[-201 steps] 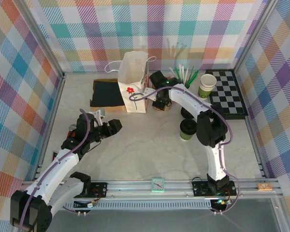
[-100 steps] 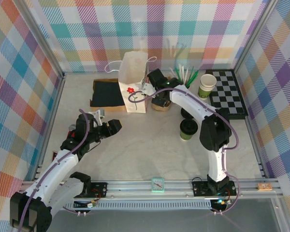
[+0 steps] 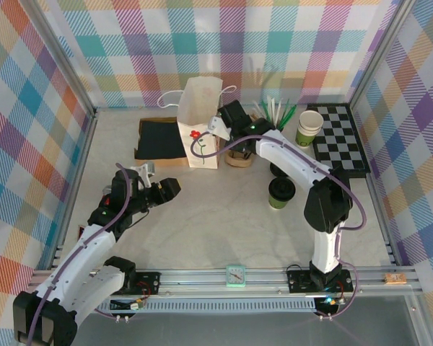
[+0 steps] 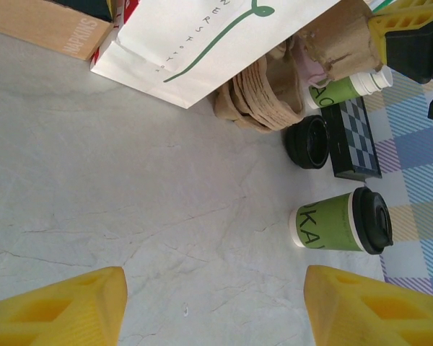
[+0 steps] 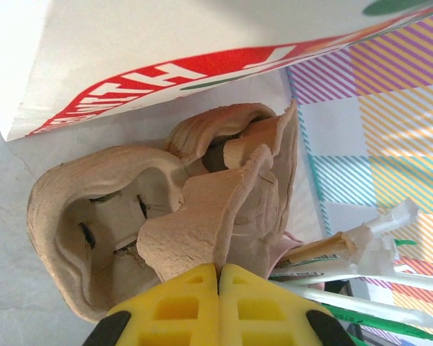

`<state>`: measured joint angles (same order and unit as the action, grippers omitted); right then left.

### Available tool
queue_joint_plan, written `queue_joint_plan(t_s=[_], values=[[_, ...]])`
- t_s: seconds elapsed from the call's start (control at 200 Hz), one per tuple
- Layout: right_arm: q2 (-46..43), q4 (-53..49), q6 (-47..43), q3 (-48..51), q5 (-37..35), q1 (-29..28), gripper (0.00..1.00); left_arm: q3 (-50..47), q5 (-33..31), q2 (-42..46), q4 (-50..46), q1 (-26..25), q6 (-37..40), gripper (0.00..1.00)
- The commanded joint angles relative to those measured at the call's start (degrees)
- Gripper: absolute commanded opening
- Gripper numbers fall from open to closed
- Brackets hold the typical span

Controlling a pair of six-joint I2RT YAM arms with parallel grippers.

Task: Pack the takeout coffee

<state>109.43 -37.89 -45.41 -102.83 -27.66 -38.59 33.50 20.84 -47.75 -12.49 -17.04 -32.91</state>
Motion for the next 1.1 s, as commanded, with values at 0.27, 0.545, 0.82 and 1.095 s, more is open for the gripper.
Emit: queue_joint_plan(t_s=[0.27, 0.545, 0.82, 1.095], values=[[-6.3, 3.5, -2.4, 3.1, -4.3, -2.7, 0.00, 2.3, -0.5, 0.9, -0.8, 0.7, 1.3, 0.66], [-9.8, 4.5, 0.6, 11.5, -5.0, -3.6, 0.00, 2.1, -0.5, 0.7, -0.5, 0.7, 1.4, 0.66], [-11.0, 5.0, 3.5, 18.1, -4.0, -5.3, 0.00, 2.1, -0.8, 0.6, -0.5, 0.7, 1.3, 0.66], [-10.2, 3.5, 4.5, 17.8, -0.4, -5.3, 0.05, 2.2, -0.8, 0.1, -0.3, 0.7, 1.3, 0.66]])
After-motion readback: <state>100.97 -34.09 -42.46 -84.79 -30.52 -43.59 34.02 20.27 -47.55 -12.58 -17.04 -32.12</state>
